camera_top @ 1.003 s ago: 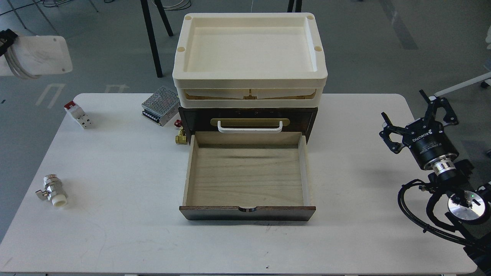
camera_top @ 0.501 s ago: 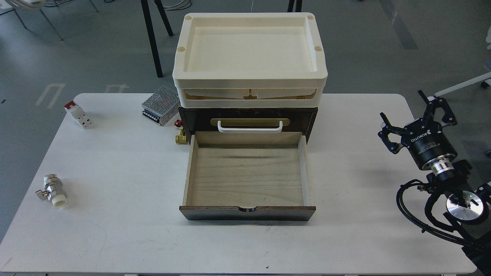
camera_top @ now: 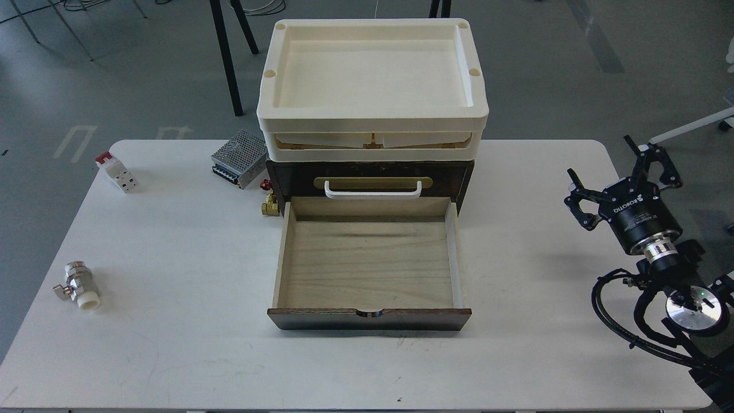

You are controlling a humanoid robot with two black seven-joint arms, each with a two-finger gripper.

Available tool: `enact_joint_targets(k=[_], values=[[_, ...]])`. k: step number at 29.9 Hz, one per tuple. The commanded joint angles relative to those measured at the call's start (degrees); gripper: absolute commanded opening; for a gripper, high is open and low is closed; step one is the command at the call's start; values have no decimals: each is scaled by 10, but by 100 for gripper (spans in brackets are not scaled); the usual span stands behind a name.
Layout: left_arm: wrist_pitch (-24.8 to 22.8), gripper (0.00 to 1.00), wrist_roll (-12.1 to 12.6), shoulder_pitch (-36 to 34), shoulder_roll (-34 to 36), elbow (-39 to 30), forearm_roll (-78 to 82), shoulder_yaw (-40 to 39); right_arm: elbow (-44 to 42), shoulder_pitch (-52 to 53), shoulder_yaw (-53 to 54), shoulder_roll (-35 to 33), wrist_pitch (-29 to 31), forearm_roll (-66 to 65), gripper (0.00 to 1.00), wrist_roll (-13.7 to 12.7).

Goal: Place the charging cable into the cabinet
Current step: 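Lift the charger with the left gripper up and over the cabinet, then lower the held charger down into the open drawer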

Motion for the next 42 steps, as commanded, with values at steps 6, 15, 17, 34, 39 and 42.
enact_joint_targets(k=[6,15,17,34,39,42], values=[[45,4,0,-23,62,-291,136,-5,0,0,0,0,1,1,99,0],[66,4,0,14,75,-430,190,-3,0,0,1,-1,1,0,99,0],[82,4,0,32,74,-457,194,-3,0,0,0,0,0,0,99,0],[137,4,0,195,51,-510,257,-3,0,0,0,0,1,0,99,0],[160,4,0,238,46,-522,264,-3,0,0,0,0,1,0,99,0],[170,4,0,267,39,-522,270,-2,0,0,0,0,1,0,99,-1]])
